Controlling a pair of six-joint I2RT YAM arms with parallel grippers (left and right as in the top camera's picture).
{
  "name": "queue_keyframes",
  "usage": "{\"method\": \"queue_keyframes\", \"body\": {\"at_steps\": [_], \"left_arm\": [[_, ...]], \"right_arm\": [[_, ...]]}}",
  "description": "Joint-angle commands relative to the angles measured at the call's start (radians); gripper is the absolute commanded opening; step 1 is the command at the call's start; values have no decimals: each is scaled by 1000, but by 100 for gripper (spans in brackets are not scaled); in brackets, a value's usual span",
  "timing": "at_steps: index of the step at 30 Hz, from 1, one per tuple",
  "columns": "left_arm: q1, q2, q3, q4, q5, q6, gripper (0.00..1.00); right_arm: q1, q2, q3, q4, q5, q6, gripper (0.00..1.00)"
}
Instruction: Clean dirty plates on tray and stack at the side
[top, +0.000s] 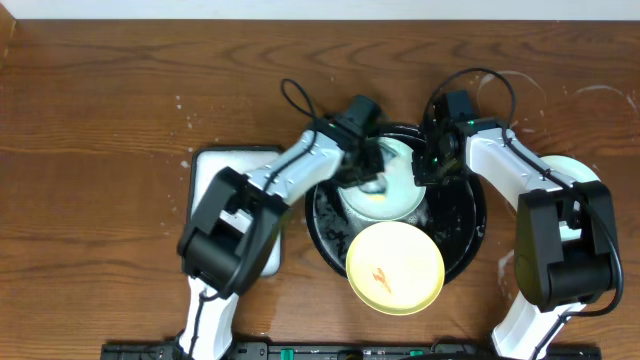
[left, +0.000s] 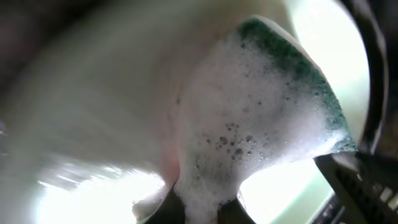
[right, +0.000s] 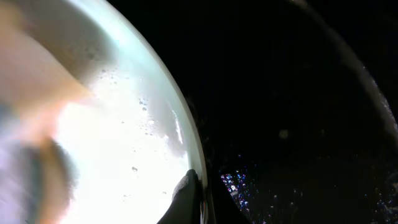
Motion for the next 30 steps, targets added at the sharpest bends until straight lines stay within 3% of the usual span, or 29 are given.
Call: {"method": "queue_keyframes", "body": {"at_steps": [1, 8, 11, 24, 27, 30], "left_arm": [[123, 50, -17, -40, -124, 95, 8], [176, 41, -17, -59, -125, 172, 7], [168, 3, -16, -92, -29, 205, 7], [193, -345, -15, -297, -18, 356, 8], [216, -417, -15, -376, -68, 407, 7], [247, -457, -15, -480, -236, 413, 8]], "right_arm": [[11, 21, -25, -23, 8, -6, 1], [11, 21, -25, -23, 9, -6, 1], [11, 21, -25, -23, 9, -6, 1], [11, 21, -25, -19, 9, 13, 1], [11, 21, -25, -15, 9, 16, 1], [11, 21, -25, -14, 9, 16, 1]]}}
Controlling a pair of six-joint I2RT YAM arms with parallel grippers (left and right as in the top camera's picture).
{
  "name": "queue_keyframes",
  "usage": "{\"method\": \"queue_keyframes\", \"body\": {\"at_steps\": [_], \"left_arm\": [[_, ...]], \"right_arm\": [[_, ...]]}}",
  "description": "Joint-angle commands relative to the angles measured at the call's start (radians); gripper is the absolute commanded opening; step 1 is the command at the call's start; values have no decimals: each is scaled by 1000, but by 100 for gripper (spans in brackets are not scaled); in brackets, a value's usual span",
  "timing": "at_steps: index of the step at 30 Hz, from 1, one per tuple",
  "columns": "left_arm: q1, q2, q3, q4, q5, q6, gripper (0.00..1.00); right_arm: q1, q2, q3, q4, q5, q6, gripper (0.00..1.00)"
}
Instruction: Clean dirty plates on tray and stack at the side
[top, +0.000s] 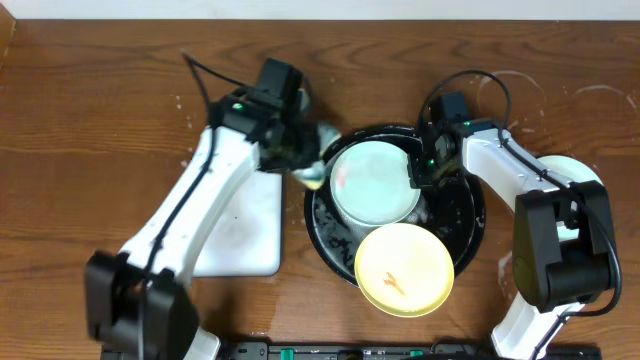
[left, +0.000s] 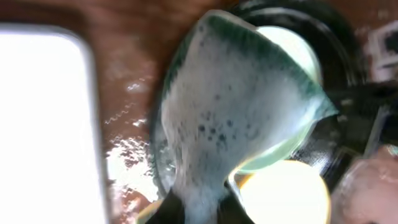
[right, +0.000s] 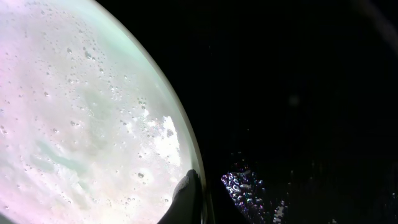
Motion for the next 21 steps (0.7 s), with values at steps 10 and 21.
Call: {"method": "queue_keyframes", "body": {"at_steps": [10, 21], "left_arm": [[148, -24, -182, -69, -289, 23, 7], [107, -30, -191, -26, -296, 84, 7]], "right_arm": [[-3, 21, -23, 11, 55, 8, 1], [-3, 16, -20, -7, 56, 8, 1]]}}
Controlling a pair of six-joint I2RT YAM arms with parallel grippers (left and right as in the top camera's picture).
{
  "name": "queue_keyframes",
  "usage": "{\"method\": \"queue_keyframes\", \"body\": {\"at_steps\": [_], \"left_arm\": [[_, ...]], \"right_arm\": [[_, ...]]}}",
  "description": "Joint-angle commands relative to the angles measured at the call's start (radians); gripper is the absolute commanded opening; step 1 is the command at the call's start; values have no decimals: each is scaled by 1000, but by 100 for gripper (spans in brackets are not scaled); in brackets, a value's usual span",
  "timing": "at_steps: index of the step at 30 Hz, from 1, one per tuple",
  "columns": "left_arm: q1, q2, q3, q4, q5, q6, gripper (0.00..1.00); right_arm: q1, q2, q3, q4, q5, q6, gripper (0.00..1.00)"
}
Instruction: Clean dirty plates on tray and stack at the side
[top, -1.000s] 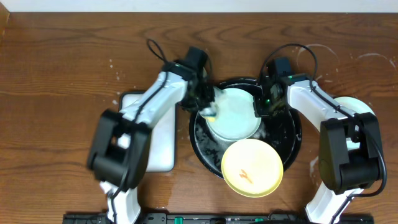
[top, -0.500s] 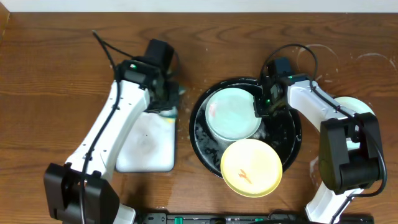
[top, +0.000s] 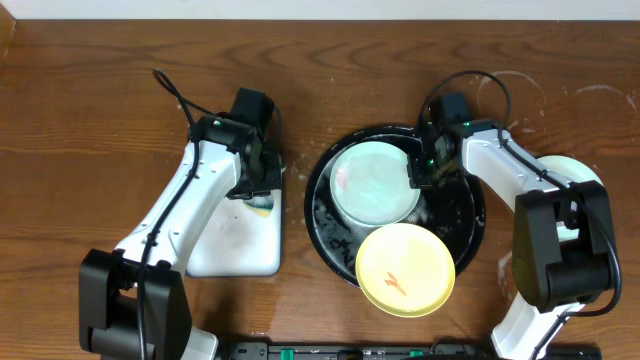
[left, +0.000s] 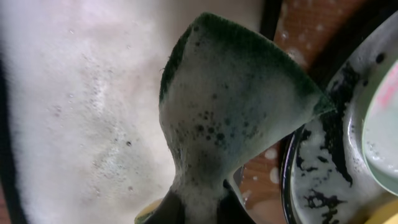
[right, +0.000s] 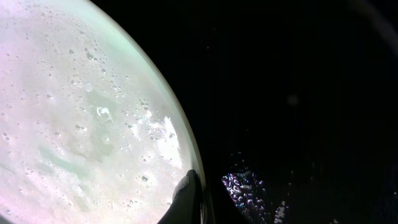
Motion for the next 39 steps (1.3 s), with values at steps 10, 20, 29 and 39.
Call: {"method": "queue_keyframes", "body": {"at_steps": [10, 20, 29, 39], "left_arm": [[149, -7, 6, 1, -50, -10, 15], [198, -7, 5, -11, -50, -11, 17], [198, -7, 5, -10, -50, -10, 17], [198, -7, 5, -10, -50, -10, 17]], "right_arm": [[66, -254, 18, -140, 410, 10, 1], [259, -451, 18, -142, 926, -105, 1], [489, -465, 18, -114, 1316, -316, 1], [609, -465, 18, -93, 1456, -395, 1]]}}
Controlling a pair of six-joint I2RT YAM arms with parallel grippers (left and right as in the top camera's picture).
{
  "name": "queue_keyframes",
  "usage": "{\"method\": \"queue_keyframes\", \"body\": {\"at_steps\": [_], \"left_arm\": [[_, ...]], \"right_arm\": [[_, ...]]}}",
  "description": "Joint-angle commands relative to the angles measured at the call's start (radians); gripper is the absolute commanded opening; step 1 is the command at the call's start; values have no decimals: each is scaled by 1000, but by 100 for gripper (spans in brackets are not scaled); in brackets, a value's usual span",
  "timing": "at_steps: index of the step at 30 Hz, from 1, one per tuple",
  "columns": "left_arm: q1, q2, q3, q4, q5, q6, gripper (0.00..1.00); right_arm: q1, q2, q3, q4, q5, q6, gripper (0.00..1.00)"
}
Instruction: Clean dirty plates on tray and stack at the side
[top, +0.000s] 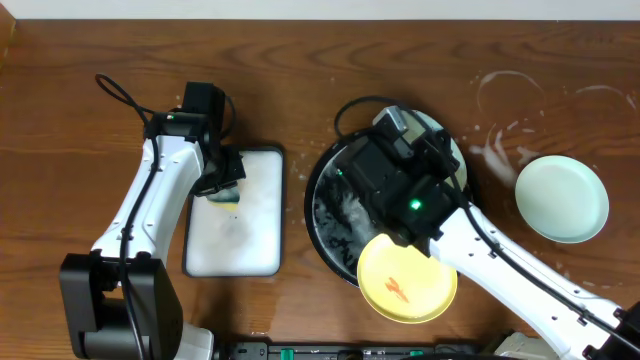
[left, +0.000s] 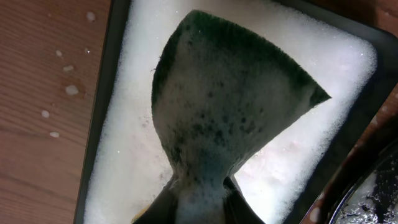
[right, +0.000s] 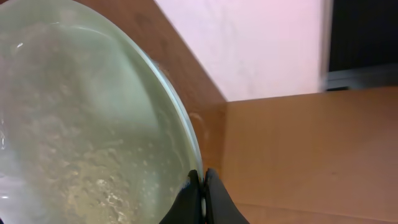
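My right gripper (right: 201, 186) is shut on the rim of a wet pale green plate (right: 93, 124), held tilted above the round black tray (top: 318, 225). In the overhead view the plate (top: 450, 150) shows partly behind the right arm. A yellow plate (top: 405, 285) with an orange smear lies at the tray's front edge. My left gripper (left: 199, 196) is shut on a foamy green sponge (left: 230, 118), which hangs over the white soapy tray (top: 240, 240) on the left.
A single pale green plate (top: 562, 197) lies on the table at the right. Water and foam marks dot the wood behind it. The right arm reaches across the black tray from the front right.
The pale green plate lay flat in the black tray with my right gripper on its rim; now it is lifted and tilted. My left gripper with the sponge has moved further left over the soapy tray.
The sponge was pressed on the pale green plate while my right gripper pinched its rim. Then the sponge was off the plate at the tray's left edge, later over the soapy tray. The plate stayed held flat, and is now raised off the black tray.
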Motion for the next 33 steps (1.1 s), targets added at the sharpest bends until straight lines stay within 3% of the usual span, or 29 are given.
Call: {"method": "queue_keyframes", "body": {"at_steps": [1, 14, 25, 26, 29, 31, 33], "left_arm": [[1, -7, 5, -5, -12, -5, 17], [1, -7, 5, -5, -12, -5, 17], [1, -7, 5, -5, -12, -5, 33], [1, -7, 5, -5, -12, -5, 36], [1, -7, 5, -5, -12, -5, 57], [1, -7, 5, -5, -12, -5, 60], [1, -7, 5, -5, -12, -5, 76]], "right_arm": [[35, -23, 10, 2, 107, -43, 1], [81, -23, 10, 6, 119, -43, 1], [85, -23, 10, 10, 118, -43, 1], [85, -23, 10, 10, 118, -43, 1], [85, -23, 10, 10, 118, -43, 1], [85, -23, 10, 10, 115, -43, 1], [85, -23, 10, 10, 111, -42, 1]]}}
